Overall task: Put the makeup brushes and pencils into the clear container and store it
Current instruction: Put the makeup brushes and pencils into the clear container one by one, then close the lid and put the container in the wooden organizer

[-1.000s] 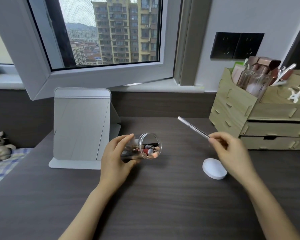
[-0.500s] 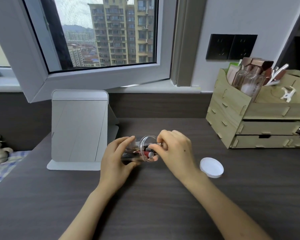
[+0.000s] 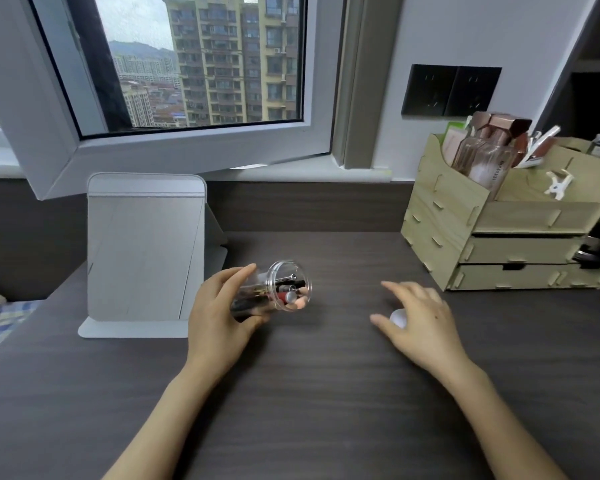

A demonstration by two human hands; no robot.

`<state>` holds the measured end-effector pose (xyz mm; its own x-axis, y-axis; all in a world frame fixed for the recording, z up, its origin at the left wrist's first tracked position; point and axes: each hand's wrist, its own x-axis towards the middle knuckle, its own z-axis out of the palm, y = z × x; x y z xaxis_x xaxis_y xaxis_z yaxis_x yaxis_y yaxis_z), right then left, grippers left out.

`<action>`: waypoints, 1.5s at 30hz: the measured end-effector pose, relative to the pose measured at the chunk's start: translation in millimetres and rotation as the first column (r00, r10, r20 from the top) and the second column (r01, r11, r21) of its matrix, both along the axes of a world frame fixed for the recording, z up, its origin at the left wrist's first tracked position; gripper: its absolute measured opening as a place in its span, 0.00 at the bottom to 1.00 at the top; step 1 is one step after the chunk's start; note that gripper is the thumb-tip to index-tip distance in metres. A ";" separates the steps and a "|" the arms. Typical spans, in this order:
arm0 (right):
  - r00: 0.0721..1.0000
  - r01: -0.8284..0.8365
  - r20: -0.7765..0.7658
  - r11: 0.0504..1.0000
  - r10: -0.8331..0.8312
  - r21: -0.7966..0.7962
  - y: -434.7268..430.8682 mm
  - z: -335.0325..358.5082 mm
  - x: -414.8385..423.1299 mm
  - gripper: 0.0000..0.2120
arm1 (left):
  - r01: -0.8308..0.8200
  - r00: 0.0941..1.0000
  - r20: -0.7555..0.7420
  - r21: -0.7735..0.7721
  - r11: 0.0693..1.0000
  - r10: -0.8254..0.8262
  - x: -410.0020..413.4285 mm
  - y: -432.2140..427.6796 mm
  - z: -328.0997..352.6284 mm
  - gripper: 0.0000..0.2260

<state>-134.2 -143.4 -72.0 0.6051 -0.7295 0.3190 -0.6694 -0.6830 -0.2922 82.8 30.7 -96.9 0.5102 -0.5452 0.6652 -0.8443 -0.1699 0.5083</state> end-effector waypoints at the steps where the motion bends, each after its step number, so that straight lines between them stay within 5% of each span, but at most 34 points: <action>1: 0.987 0.047 -0.157 0.998 -0.040 0.040 -5.1 -6.0 -9.3 0.30 | -0.001 1.000 0.009 0.003 1.000 0.001 -0.2 0.0 0.1 0.34; 4: 0.974 0.062 -0.223 0.992 -0.036 0.111 -11.7 -15.9 -20.1 0.33 | -0.006 0.999 0.053 0.024 1.000 0.005 -2.5 -0.2 1.7 0.34; 8: 1.000 -0.015 -0.008 0.973 0.018 0.230 -8.6 -5.9 -21.2 0.37 | 0.006 0.999 0.041 0.039 0.999 -0.008 -8.2 -0.6 3.4 0.34; 11: 0.985 -0.167 0.084 0.938 0.148 0.303 9.0 16.9 -13.6 0.45 | 0.023 1.000 0.002 0.036 0.999 -0.023 -11.5 -2.4 5.8 0.35; 14: 0.953 -0.297 0.016 0.920 0.303 0.255 29.0 40.5 0.7 0.47 | 0.062 0.998 0.018 0.058 0.996 -0.063 -17.0 -7.2 7.8 0.35; 19: 0.910 -0.412 0.017 0.900 0.414 0.146 43.0 71.5 19.5 0.44 | 0.077 0.994 0.062 0.112 0.991 -0.085 -26.9 -10.6 9.6 0.35; 30: 0.808 -0.571 0.364 0.767 0.463 0.292 37.0 80.8 31.8 0.37 | 0.106 0.990 0.085 0.104 0.989 -0.115 -27.6 -5.6 28.2 0.33; 37: 0.805 -0.589 0.250 0.777 0.539 0.223 34.5 87.1 23.0 0.29 | 0.138 0.986 0.077 0.141 0.980 -0.149 -30.3 0.3 41.1 0.34; 40: 0.852 -0.508 0.233 0.846 0.468 0.160 35.1 91.6 28.5 0.16 | 0.109 0.988 0.091 0.121 0.987 -0.120 -37.5 -0.2 47.8 0.34; 45: 0.866 -0.480 0.229 0.867 0.444 0.136 23.6 102.0 31.8 0.22 | 0.149 0.988 -0.046 0.115 0.982 -0.144 -45.8 -4.6 57.6 0.35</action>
